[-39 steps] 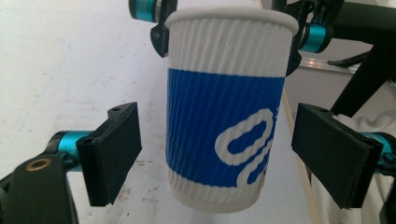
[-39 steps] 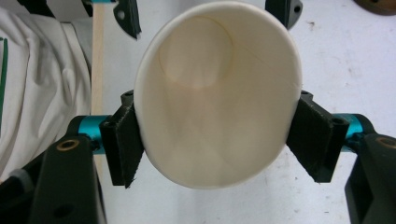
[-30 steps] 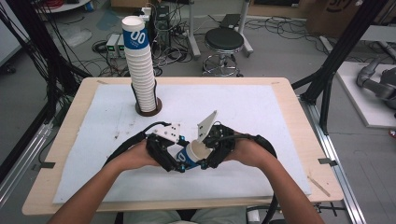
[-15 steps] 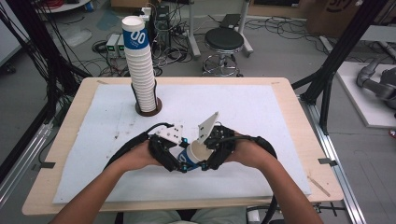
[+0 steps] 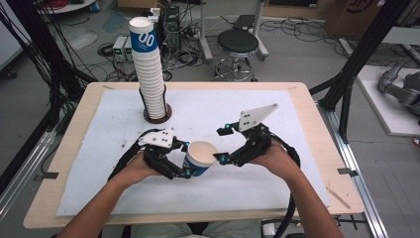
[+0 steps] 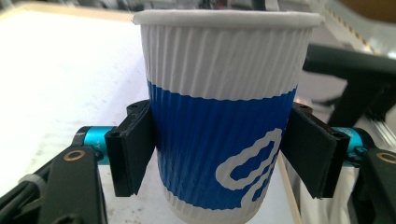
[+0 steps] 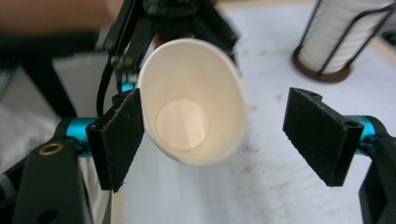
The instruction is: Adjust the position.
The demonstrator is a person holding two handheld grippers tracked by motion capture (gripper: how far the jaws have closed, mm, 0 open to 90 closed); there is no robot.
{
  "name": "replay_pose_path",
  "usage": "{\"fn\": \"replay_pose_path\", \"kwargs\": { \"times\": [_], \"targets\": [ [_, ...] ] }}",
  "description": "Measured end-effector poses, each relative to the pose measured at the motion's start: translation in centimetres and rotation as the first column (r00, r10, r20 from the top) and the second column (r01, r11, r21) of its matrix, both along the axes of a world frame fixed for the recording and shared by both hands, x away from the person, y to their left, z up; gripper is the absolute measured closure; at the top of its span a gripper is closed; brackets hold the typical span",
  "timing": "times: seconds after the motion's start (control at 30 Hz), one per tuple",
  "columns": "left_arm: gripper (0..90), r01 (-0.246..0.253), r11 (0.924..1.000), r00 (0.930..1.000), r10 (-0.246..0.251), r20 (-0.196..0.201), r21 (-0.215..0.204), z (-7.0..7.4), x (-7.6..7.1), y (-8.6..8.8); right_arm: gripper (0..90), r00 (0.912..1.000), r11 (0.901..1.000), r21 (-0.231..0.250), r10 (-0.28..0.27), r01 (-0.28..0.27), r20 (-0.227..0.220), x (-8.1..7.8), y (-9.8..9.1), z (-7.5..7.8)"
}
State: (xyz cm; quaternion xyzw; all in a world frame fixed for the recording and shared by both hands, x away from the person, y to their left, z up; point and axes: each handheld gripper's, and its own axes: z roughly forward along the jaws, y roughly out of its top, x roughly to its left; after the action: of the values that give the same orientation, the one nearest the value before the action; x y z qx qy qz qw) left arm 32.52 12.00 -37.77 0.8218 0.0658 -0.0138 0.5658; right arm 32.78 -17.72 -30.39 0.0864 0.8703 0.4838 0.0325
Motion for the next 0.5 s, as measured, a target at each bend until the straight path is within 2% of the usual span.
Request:
{"fn": "replay_pose_path", "kwargs": {
  "times": [0.03,0.07,0.1,0.13,0.17,0.2,0.27,0.3,0.33,0.37,0.43,0.47,0.5],
  "targets": [
    [28.8,0.000,1.0000,1.0000,0.000,0.000,0.000,0.0,0.0,0.0,21.3,1.0000,1.0000,0.000,0.000,0.000,0.000,0.0,0.0,0.0],
    [28.8,-0.025,0.9989,0.9996,0.025,0.013,-0.040,-0.1,0.0,0.5,21.3,0.9993,0.9968,0.071,-0.036,0.037,-0.013,0.3,-1.0,-0.1],
    [28.8,-0.025,0.9989,0.9996,0.025,0.013,-0.040,-0.1,0.0,0.5,21.3,0.9993,0.9968,0.071,-0.036,0.037,-0.013,0.3,-1.0,-0.1],
    [28.8,-0.041,0.9975,0.9990,0.042,0.018,-0.057,-0.1,-0.1,0.8,21.3,0.9967,0.9897,0.118,-0.079,0.081,-0.022,0.5,-2.0,-0.3],
    [28.8,-0.049,0.9965,0.9985,0.050,0.022,-0.068,-0.1,0.0,0.9,21.3,0.9967,0.9897,0.118,-0.079,0.081,-0.022,0.5,-2.0,-0.3],
    [28.8,-0.065,0.9946,0.9973,0.067,0.030,-0.082,-0.1,0.0,1.2,21.3,0.9952,0.9878,0.121,-0.096,0.098,-0.022,0.6,-2.3,-0.4],
    [28.8,-0.089,0.9908,0.9947,0.093,0.042,-0.102,-0.1,0.0,1.5,21.3,0.9868,0.9788,0.126,-0.162,0.162,-0.008,0.8,-3.3,-1.1],
    [28.8,-0.103,0.9870,0.9930,0.109,0.045,-0.124,-0.1,0.1,1.8,21.3,0.9868,0.9788,0.126,-0.162,0.162,-0.008,0.8,-3.3,-1.1],
    [28.8,-0.111,0.9841,0.9919,0.118,0.046,-0.139,-0.1,0.1,2.0,21.3,0.9786,0.9706,0.128,-0.206,0.204,0.002,0.8,-4.0,-1.7],
    [28.8,-0.122,0.9812,0.9902,0.131,0.049,-0.149,-0.1,0.2,2.2,21.3,0.9786,0.9706,0.128,-0.206,0.204,0.002,0.8,-4.0,-1.7],
    [28.8,-0.143,0.9740,0.9864,0.155,0.056,-0.176,-0.2,0.3,2.7,21.3,0.9653,0.9592,0.115,-0.261,0.259,0.007,0.7,-4.7,-2.6],
    [28.8,-0.154,0.9703,0.9840,0.168,0.060,-0.186,-0.2,0.3,2.9,21.3,0.9653,0.9592,0.115,-0.261,0.259,0.007,0.7,-4.7,-2.6],
    [28.8,-0.158,0.9670,0.9832,0.173,0.059,-0.200,-0.2,0.3,3.2,21.4,0.9603,0.9545,0.112,-0.279,0.276,0.007,0.7,-5.0,-3.0]
  ]
}}
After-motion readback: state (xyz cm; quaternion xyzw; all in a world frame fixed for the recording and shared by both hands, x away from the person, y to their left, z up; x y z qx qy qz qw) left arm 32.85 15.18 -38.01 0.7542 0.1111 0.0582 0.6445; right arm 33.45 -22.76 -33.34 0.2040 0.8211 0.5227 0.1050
